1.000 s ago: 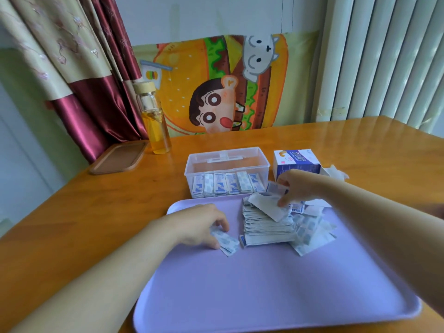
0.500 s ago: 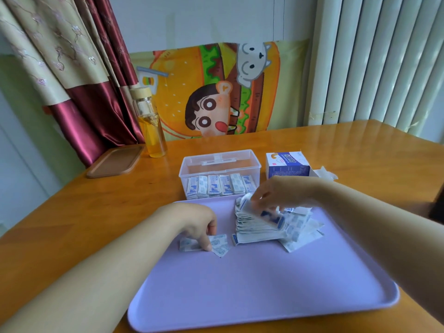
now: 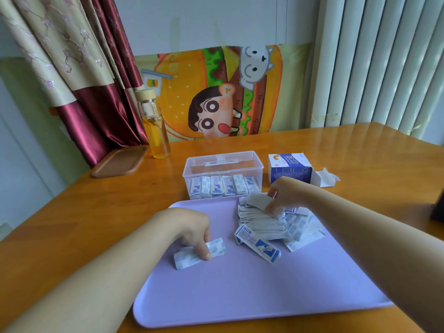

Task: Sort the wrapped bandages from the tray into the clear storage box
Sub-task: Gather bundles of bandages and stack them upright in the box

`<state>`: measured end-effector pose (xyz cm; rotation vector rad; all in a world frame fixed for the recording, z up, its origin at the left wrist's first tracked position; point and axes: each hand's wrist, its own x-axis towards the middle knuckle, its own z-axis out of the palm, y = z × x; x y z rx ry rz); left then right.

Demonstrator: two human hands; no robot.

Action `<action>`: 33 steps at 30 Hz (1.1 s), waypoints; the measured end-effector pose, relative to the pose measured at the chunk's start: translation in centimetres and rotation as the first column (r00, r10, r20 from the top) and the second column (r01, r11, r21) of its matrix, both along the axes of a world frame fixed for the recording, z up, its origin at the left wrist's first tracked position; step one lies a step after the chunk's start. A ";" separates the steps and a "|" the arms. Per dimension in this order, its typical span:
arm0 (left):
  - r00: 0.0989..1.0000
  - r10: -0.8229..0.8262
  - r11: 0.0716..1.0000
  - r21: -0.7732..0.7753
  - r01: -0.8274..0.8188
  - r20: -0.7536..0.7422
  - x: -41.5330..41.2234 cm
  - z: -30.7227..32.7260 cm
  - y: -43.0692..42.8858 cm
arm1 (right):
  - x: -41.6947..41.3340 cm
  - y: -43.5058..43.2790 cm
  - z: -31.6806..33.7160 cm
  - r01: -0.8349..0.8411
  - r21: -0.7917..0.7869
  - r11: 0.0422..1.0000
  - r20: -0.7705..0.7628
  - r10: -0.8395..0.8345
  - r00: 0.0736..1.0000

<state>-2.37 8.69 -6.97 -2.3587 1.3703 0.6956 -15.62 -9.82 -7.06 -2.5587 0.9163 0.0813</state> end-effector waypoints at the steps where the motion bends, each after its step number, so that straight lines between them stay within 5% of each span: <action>1: 1.000 -0.008 1.000 0.006 0.008 -0.008 0.1 0.0 0.1 | -0.1 -0.1 0.0 0.014 0.002 1.000 0.003 -0.014 1.000; 6: 0.998 0.024 0.997 -0.077 -0.029 -0.062 0.7 0.5 1.4 | -0.8 -1.0 0.1 0.078 0.103 0.992 0.106 -0.089 0.990; 8: 0.963 0.111 0.956 -0.237 -0.170 -0.246 1.0 0.4 2.3 | -1.4 -1.2 0.3 0.067 0.218 0.974 0.194 -0.111 0.975; 9: 0.860 0.184 0.878 -0.314 -0.361 -0.476 1.0 0.1 2.7 | -1.7 -1.1 0.4 0.033 0.285 0.958 0.243 -0.106 0.964; 11: 0.416 0.142 0.599 -0.257 -0.759 -0.898 0.3 -0.4 3.2 | -2.3 -0.3 0.6 -0.082 0.431 0.899 0.348 -0.081 0.934; 13: 0.025 -0.047 0.360 -0.041 -0.932 -0.999 -0.9 -1.3 3.1 | -2.4 0.9 0.4 -0.198 0.601 0.774 0.434 -0.108 0.894; 15: -0.166 -0.180 0.246 0.119 -0.962 -0.969 -2.4 -2.2 2.7 | -2.3 2.6 0.0 -0.282 0.713 0.642 0.484 -0.159 0.861; 17: -0.234 -0.263 0.208 0.182 -0.961 -0.936 -4.0 -2.5 2.1 | -2.1 4.3 -0.4 -0.328 0.752 0.571 0.505 -0.181 0.844; 19: -0.207 -0.310 0.184 0.155 -0.971 -0.928 -5.4 -2.6 1.8 | -1.9 6.0 -0.7 -0.349 0.777 0.524 0.508 -0.192 0.840; 24: 0.137 -0.296 0.085 -0.168 -0.982 -0.945 -6.8 -2.9 1.8 | -1.8 8.4 -1.6 -0.384 0.792 0.475 0.528 -0.217 0.821; 28: 0.281 -0.249 -0.009 -0.288 -0.958 -0.927 -6.7 -2.7 2.5 | -1.8 8.8 -2.3 -0.368 0.792 0.486 0.531 -0.252 0.809; 33: 0.409 -0.220 0.046 -0.429 -0.902 -0.886 -6.8 -2.3 3.1 | -2.2 9.0 -2.2 -0.367 0.732 0.574 0.550 -0.180 0.815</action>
